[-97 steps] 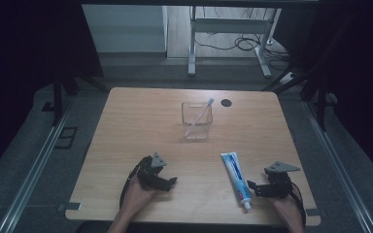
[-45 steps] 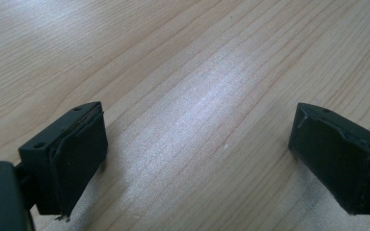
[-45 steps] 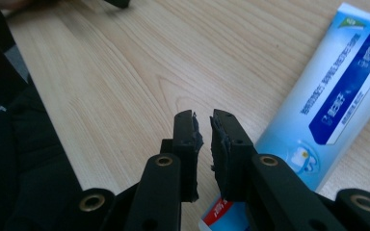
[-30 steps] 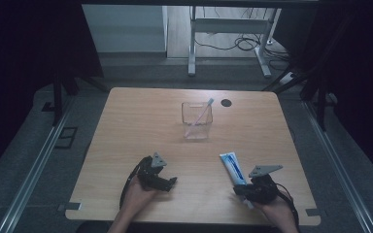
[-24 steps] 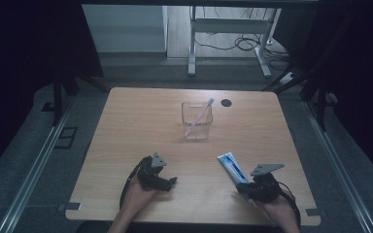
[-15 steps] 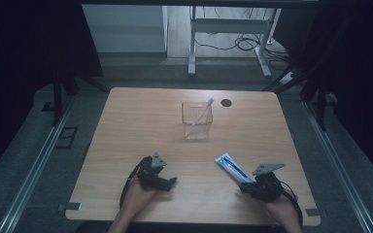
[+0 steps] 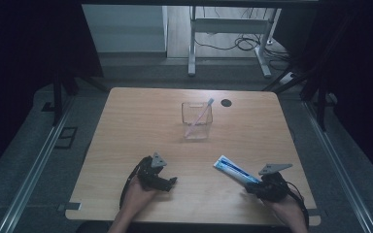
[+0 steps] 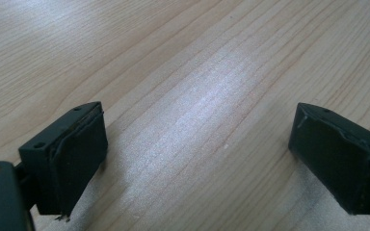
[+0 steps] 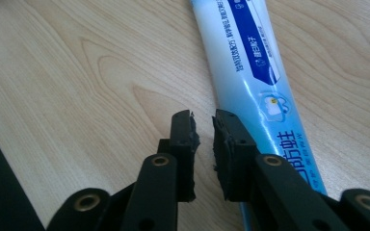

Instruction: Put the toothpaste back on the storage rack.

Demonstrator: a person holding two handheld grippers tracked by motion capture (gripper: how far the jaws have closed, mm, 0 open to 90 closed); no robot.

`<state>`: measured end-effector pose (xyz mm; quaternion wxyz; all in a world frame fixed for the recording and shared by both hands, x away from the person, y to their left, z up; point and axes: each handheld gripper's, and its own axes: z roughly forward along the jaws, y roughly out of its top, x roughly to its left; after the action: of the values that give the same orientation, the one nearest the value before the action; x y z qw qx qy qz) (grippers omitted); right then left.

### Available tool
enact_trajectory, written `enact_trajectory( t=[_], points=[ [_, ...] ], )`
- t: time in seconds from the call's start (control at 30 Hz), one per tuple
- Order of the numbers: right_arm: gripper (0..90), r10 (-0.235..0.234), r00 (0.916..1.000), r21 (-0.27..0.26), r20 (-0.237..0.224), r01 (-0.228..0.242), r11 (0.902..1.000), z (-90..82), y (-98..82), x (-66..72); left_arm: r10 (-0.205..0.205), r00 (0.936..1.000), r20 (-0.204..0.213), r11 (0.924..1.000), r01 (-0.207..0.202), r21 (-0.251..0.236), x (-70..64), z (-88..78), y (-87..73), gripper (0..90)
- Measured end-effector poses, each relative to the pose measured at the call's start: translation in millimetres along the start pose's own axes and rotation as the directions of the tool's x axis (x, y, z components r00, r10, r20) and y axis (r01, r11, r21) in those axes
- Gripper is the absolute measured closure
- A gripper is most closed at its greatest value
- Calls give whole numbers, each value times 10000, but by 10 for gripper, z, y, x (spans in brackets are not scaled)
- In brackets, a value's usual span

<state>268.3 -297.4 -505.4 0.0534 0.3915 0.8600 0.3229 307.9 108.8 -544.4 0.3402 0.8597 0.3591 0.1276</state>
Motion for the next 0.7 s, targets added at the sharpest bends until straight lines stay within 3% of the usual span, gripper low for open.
enact_trajectory(
  t=[0.47,0.7],
  points=[
    [562,-41,9994,-104,338,45,9999,-225,129,-37,19,10000,6,10000,-19,16,2,-1,0,64],
    [458,-89,9973,221,725,73,9997,-237,175,-117,21,10000,6,10000,-21,17,2,-1,0,63]
  ],
)
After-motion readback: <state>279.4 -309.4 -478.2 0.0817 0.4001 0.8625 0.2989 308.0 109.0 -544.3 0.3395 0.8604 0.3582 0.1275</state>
